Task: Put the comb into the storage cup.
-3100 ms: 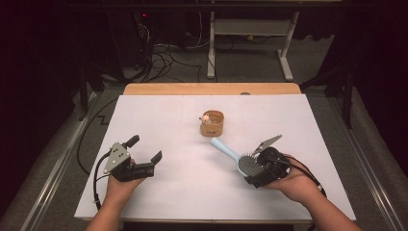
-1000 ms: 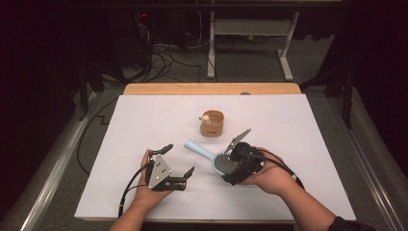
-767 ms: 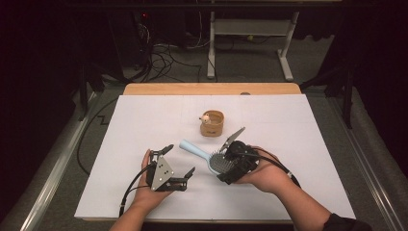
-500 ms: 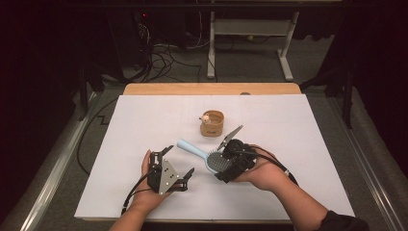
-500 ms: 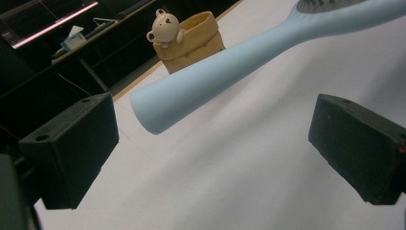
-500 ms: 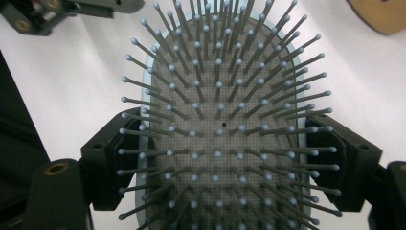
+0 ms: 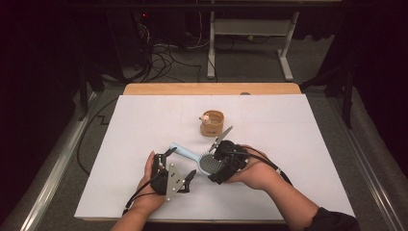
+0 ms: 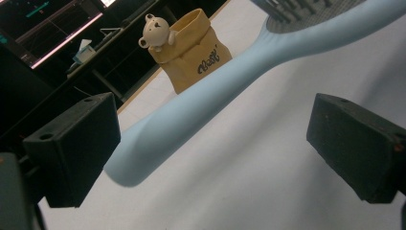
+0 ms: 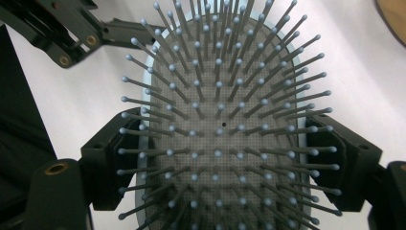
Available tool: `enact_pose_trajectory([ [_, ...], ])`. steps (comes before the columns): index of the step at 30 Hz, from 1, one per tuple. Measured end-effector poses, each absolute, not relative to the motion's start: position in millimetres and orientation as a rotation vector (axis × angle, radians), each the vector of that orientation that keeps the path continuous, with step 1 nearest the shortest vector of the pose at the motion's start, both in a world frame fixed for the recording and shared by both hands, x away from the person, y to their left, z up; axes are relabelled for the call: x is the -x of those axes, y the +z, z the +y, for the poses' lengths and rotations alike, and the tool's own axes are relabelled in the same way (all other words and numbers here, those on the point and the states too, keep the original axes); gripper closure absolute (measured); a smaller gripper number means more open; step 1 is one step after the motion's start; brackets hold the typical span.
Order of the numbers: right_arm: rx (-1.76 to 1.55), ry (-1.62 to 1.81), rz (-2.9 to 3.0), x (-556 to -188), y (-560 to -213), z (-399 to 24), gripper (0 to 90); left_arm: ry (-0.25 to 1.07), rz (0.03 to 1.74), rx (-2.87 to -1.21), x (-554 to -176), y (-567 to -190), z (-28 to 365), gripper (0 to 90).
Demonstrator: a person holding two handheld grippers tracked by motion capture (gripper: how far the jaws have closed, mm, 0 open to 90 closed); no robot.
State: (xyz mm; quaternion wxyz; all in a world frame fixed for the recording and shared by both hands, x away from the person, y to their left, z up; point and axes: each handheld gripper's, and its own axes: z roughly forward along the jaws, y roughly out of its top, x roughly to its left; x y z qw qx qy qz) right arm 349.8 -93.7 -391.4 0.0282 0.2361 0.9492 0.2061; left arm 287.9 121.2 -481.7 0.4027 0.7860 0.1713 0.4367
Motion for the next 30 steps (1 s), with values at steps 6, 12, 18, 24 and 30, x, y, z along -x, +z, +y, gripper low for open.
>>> enact_pose_trajectory([
  [6, -0.719, 0.635, 2.939, -350.7, -394.7, -86.4, 20.8, 1.125, 0.416, -2.008, -287.7, -483.4, 119.4, 6.5],
  [12, -0.711, 0.626, 2.946, -351.9, -397.3, -80.6, 20.8, 1.151, 0.402, -2.031, -287.5, -484.3, 117.6, 7.3],
  [18, -0.711, 0.626, 2.945, -351.8, -398.0, -78.2, 20.8, 1.175, 0.392, -2.042, -286.9, -484.2, 117.0, 9.4],
  [24, -0.705, 0.623, 2.953, -354.1, -398.3, -77.5, 20.8, 1.218, 0.371, -2.065, -284.7, -483.1, 114.6, 15.5],
  [30, -0.707, 0.629, 2.957, -354.4, -399.0, -75.1, 20.7, 1.267, 0.366, -2.072, -283.9, -483.5, 112.5, 16.1],
])
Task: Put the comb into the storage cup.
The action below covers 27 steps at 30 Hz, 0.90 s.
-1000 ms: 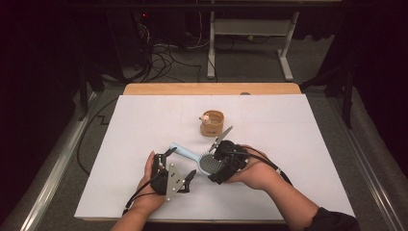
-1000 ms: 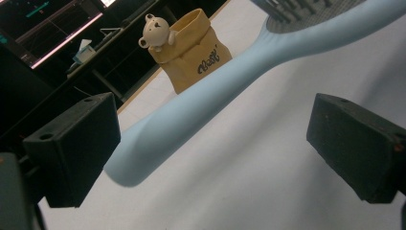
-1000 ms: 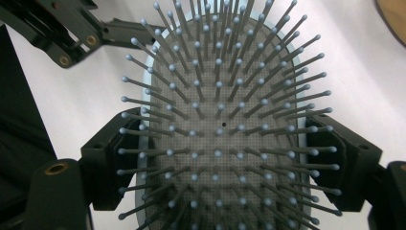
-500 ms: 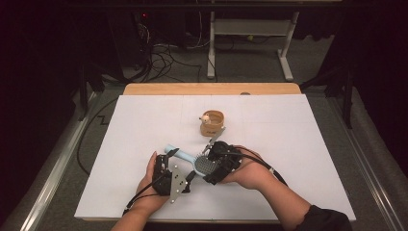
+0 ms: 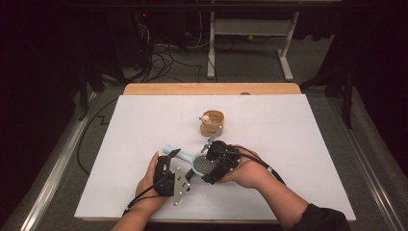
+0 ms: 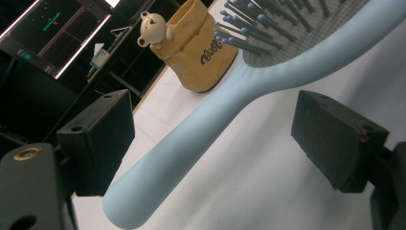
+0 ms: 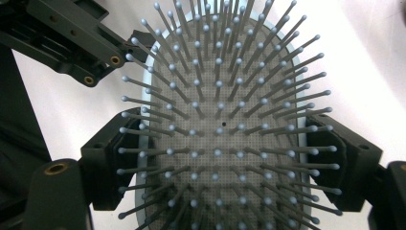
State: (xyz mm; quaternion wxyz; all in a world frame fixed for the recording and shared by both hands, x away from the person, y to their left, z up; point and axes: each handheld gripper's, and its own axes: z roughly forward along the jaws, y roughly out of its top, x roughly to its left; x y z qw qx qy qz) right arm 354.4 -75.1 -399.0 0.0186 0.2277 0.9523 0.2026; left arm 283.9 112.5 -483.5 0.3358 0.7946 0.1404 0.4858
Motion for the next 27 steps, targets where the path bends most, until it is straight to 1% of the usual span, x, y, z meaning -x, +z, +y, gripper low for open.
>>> enact_pose_trajectory([
  [14, -0.697, 0.621, 2.969, -356.3, -397.1, -68.3, 20.7, 1.294, 0.365, -2.097, -283.2, -484.2, 111.7, 21.8],
  [27, -0.686, 0.619, 2.972, -356.7, -398.8, -63.5, 20.7, 1.304, 0.322, -2.124, -281.1, -486.2, 108.4, 27.3],
])
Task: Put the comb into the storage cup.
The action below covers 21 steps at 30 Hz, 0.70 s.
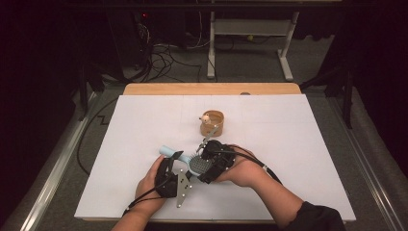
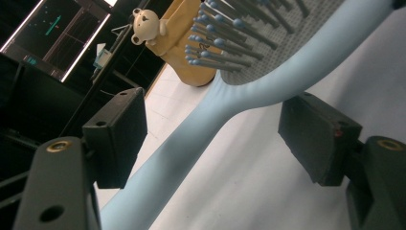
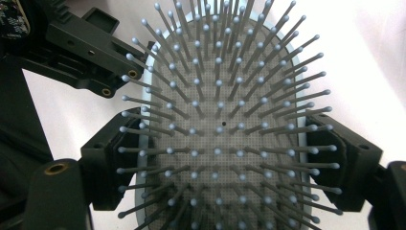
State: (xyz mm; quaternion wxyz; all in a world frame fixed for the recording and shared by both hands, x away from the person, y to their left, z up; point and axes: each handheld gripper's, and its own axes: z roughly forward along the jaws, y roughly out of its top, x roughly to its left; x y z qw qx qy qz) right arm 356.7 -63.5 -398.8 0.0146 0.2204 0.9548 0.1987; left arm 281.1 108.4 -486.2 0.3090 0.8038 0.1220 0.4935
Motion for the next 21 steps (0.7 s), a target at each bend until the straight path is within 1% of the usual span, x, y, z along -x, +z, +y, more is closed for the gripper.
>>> enact_pose_trajectory([
  [5, -0.683, 0.623, 2.972, -356.0, -397.8, -62.2, 20.7, 1.304, 0.308, -2.131, -279.8, -485.8, 106.7, 32.1],
  [10, -0.681, 0.621, 2.972, -356.2, -397.6, -63.2, 20.7, 1.293, 0.317, -2.143, -279.6, -486.0, 105.0, 34.4],
  [15, -0.69, 0.617, 2.969, -355.7, -397.7, -63.2, 20.7, 1.31, 0.302, -2.159, -279.8, -487.6, 103.8, 37.1],
  [21, -0.68, 0.62, 2.967, -356.2, -398.2, -62.7, 20.7, 1.319, 0.284, -2.15, -278.8, -485.9, 105.2, 42.8],
])
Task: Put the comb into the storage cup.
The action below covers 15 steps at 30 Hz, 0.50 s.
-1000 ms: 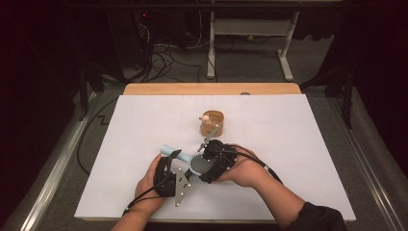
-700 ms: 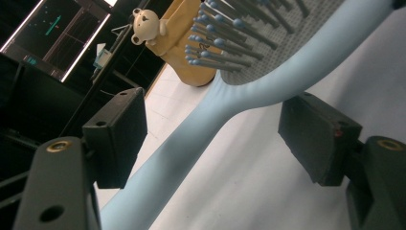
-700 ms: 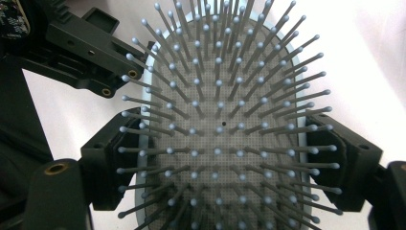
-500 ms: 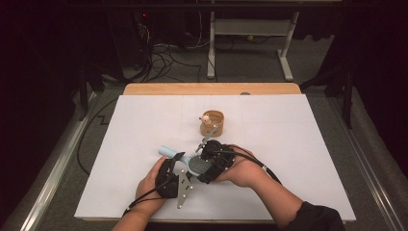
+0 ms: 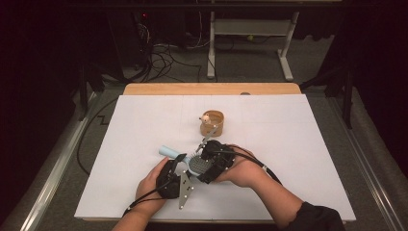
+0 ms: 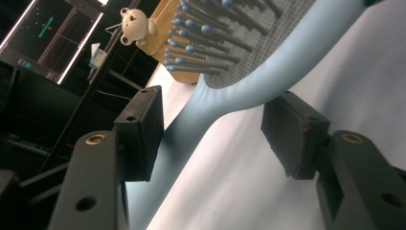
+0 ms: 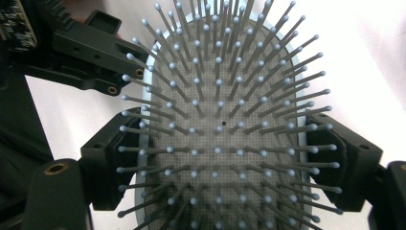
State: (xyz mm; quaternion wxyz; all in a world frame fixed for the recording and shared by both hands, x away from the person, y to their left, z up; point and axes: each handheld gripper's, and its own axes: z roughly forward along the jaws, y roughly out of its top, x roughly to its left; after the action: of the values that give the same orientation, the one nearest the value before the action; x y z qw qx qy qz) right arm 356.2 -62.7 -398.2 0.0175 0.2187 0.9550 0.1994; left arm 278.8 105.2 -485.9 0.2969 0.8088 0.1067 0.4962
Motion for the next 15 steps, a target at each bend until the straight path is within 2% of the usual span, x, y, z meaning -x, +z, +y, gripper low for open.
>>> enact_pose_trajectory([
  [4, -0.691, 0.609, 2.974, -355.6, -398.6, -61.7, 20.7, 1.345, 0.252, -2.15, -276.9, -485.0, 105.3, 48.1],
  [15, -0.694, 0.618, 2.968, -355.3, -396.4, -59.4, 20.7, 1.389, 0.227, -2.134, -274.1, -485.9, 104.1, 53.5],
])
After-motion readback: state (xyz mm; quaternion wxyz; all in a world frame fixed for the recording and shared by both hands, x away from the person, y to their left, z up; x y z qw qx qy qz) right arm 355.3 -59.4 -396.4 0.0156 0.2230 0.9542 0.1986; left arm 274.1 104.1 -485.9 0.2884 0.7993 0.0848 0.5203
